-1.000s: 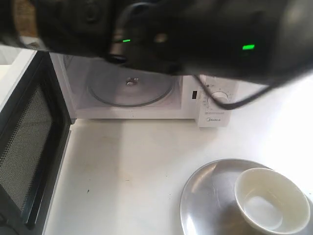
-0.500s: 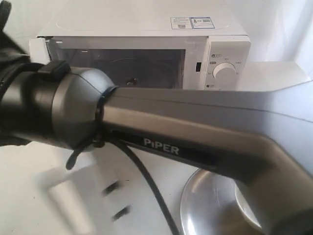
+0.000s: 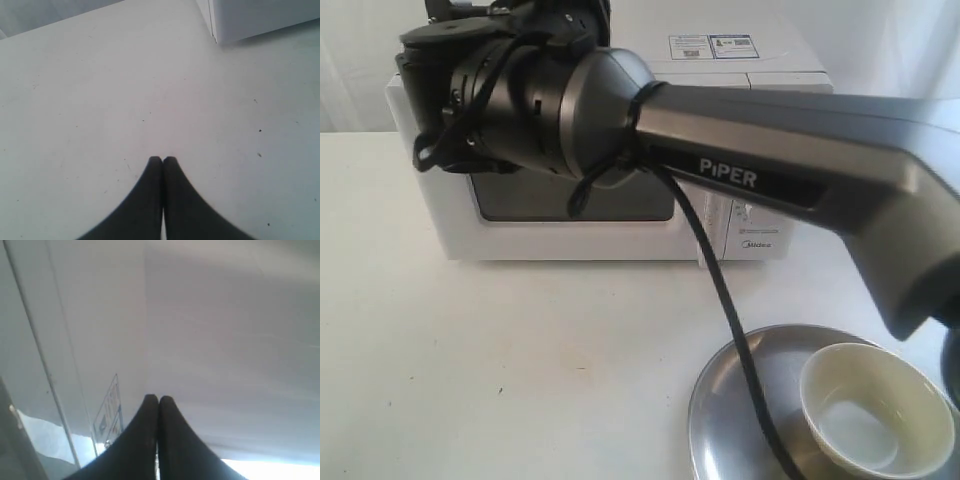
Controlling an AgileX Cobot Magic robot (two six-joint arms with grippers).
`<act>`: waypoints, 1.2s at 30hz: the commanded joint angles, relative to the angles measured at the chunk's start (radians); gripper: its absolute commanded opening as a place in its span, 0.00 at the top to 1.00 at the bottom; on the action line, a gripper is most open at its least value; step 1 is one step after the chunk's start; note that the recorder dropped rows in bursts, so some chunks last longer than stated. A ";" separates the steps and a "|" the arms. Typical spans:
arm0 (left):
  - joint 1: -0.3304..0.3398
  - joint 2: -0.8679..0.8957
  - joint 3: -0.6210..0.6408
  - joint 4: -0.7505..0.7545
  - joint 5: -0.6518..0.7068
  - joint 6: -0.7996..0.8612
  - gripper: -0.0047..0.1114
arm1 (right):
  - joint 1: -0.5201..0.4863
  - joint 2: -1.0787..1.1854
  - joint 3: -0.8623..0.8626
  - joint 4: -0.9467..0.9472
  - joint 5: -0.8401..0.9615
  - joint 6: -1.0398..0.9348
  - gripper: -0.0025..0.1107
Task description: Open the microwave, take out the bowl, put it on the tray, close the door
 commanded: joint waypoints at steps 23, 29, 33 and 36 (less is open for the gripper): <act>-0.002 -0.002 -0.002 -0.008 0.000 -0.003 0.96 | 0.153 -1.009 0.908 0.969 -0.567 0.352 0.98; -0.002 -0.002 -0.002 -0.008 0.000 -0.003 0.96 | 0.158 -1.189 1.057 1.179 -0.542 0.352 0.98; -0.002 -0.002 -0.002 -0.008 0.000 -0.003 0.96 | 0.158 -1.253 1.072 1.178 -0.521 0.352 0.98; -0.002 -0.002 -0.002 -0.008 0.000 -0.003 0.96 | 0.158 -1.285 1.071 1.179 -0.501 0.352 0.98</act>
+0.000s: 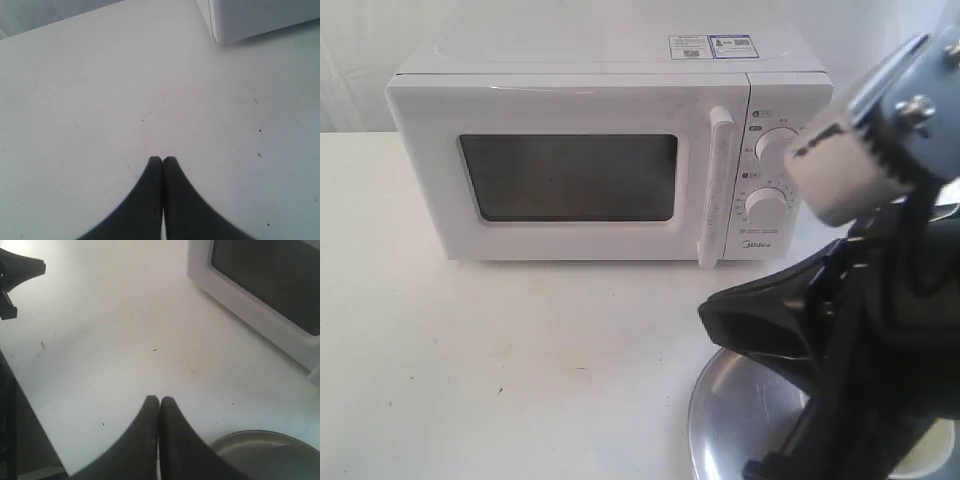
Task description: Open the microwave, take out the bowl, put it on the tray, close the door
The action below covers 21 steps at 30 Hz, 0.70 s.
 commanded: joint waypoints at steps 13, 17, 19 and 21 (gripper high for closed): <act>-0.002 -0.002 -0.002 -0.008 0.000 -0.003 0.96 | -0.326 -0.395 0.476 -0.013 -0.817 -0.003 0.98; -0.002 -0.002 -0.002 -0.008 0.000 -0.003 0.96 | -0.567 -0.548 0.753 -0.013 -1.065 0.058 0.98; -0.002 -0.002 -0.002 -0.008 0.000 -0.003 0.96 | -0.689 -0.628 0.829 -0.013 -1.148 0.072 0.98; -0.002 -0.002 -0.002 -0.008 0.000 -0.003 0.96 | -0.785 -0.686 0.829 -0.056 -0.981 0.180 0.98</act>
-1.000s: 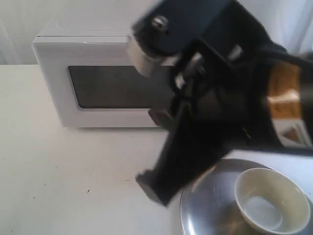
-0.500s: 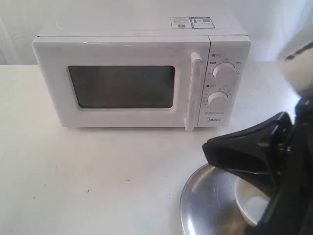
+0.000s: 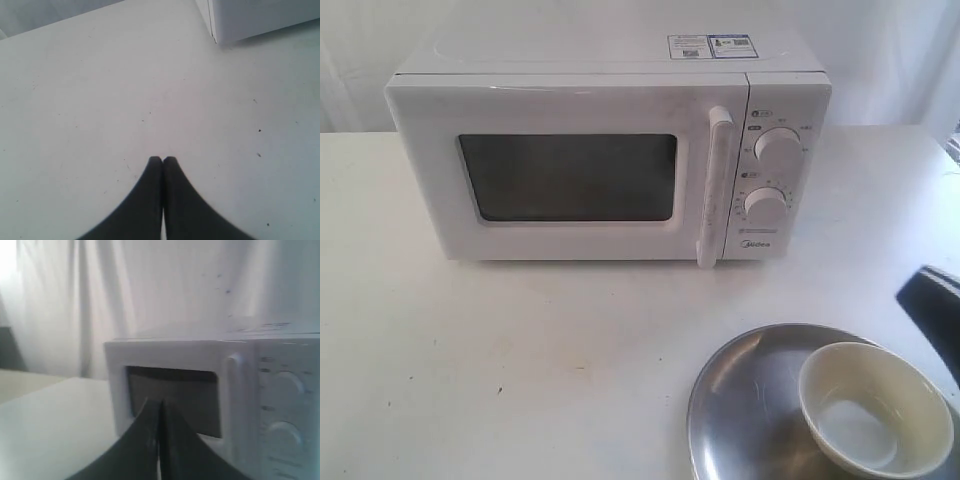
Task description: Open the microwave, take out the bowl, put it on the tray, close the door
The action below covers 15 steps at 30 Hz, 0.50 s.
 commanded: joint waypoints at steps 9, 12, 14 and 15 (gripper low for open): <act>-0.002 -0.002 -0.002 -0.008 0.000 -0.003 0.96 | -0.461 -0.163 0.049 -0.075 0.247 0.058 0.98; -0.002 -0.002 -0.002 -0.008 0.000 -0.003 0.96 | -0.461 -0.163 0.049 -0.075 0.338 0.040 0.98; -0.002 -0.002 -0.002 -0.008 0.000 -0.003 0.96 | -0.461 -0.165 0.049 -0.061 0.412 0.060 0.98; -0.002 -0.002 -0.002 -0.008 0.000 -0.003 0.96 | -0.461 -0.174 0.049 -0.042 0.453 0.071 0.98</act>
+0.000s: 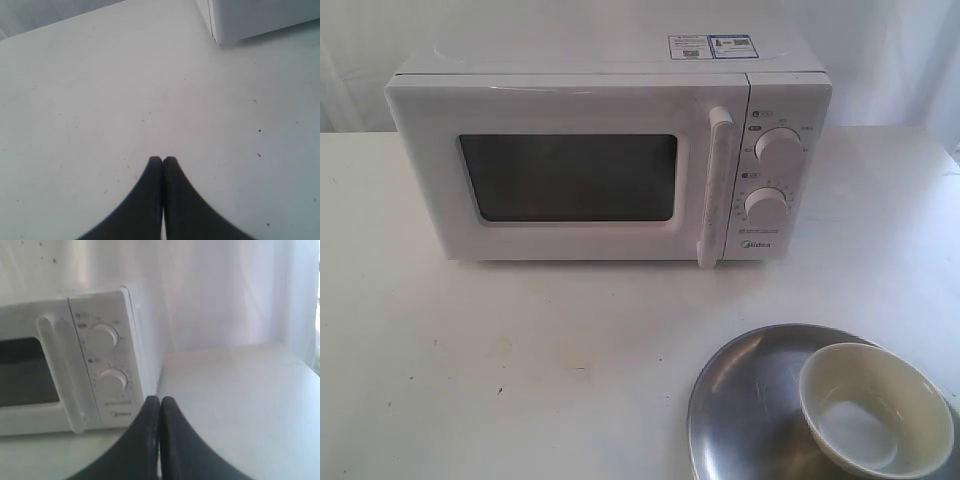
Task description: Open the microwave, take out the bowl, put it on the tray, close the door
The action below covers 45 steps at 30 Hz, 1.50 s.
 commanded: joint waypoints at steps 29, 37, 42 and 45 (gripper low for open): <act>-0.002 -0.002 -0.002 -0.008 0.000 -0.003 0.96 | -0.093 -0.099 0.005 0.261 0.346 -0.496 0.98; -0.002 -0.002 -0.002 -0.008 0.000 -0.003 0.96 | -0.093 -0.099 0.005 0.261 0.350 -0.547 0.98; -0.002 -0.002 -0.002 -0.008 0.000 -0.003 0.96 | -0.093 -0.099 0.005 0.261 0.350 -0.555 0.98; -0.002 -0.002 -0.002 -0.008 0.000 -0.003 0.96 | -0.093 -0.099 0.005 0.261 0.348 -0.563 0.98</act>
